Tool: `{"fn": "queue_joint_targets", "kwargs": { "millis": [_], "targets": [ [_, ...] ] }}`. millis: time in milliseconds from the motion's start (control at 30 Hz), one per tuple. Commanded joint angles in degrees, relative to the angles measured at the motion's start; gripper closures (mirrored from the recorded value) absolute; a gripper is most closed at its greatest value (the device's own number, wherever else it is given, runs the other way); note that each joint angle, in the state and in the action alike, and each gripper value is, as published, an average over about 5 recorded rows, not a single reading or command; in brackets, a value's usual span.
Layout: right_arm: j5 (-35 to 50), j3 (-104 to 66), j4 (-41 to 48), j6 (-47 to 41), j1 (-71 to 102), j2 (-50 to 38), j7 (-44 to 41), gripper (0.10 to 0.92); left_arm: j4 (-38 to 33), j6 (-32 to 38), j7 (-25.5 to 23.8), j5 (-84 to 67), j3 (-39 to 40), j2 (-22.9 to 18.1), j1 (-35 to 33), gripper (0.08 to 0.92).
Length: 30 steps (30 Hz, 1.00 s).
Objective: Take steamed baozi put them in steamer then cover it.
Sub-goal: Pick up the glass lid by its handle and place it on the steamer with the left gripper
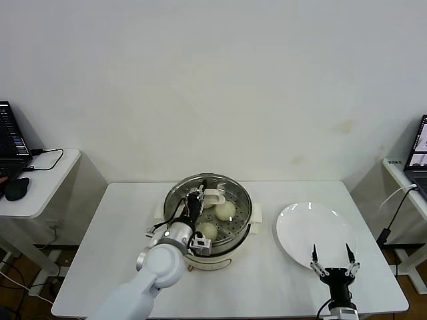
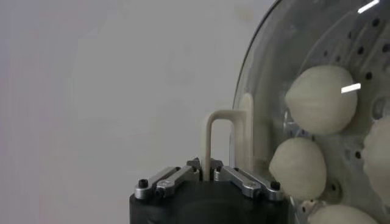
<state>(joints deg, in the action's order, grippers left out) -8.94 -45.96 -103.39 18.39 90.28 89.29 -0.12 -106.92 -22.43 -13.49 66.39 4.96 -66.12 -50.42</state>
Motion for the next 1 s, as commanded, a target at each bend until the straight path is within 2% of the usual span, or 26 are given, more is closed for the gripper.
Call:
{"fn": "queue_joint_targets", "kwargs": {
  "millis": [33, 700, 800, 1000],
  "targets": [
    [-0.08, 0.13, 0.06, -0.04, -0.03, 0.08, -0.03, 0.203, 0.85, 0.09, 0.08, 0.79, 1.0, -0.55, 0.55, 0.849],
    [0.01, 0.31, 0.18, 0.11, 0.12, -0.09, -0.11, 0.203, 1.24, 0.51, 0.63, -0.06, 0.53, -0.68, -0.22, 0.846],
    [0.0, 0.36, 0.2, 0.08, 0.08, -0.1, -0.12, 0.203, 0.57, 0.47, 0.99, -0.55, 0.29, -0.63, -0.49, 0.8],
    [-0.07, 0.5, 0.17, 0.04, 0.15, -0.14, -0.16, 0.203, -3.06, 0.41, 2.04, -3.25, -1.07, 0.5, -3.87, 0.628]
  ]
}}
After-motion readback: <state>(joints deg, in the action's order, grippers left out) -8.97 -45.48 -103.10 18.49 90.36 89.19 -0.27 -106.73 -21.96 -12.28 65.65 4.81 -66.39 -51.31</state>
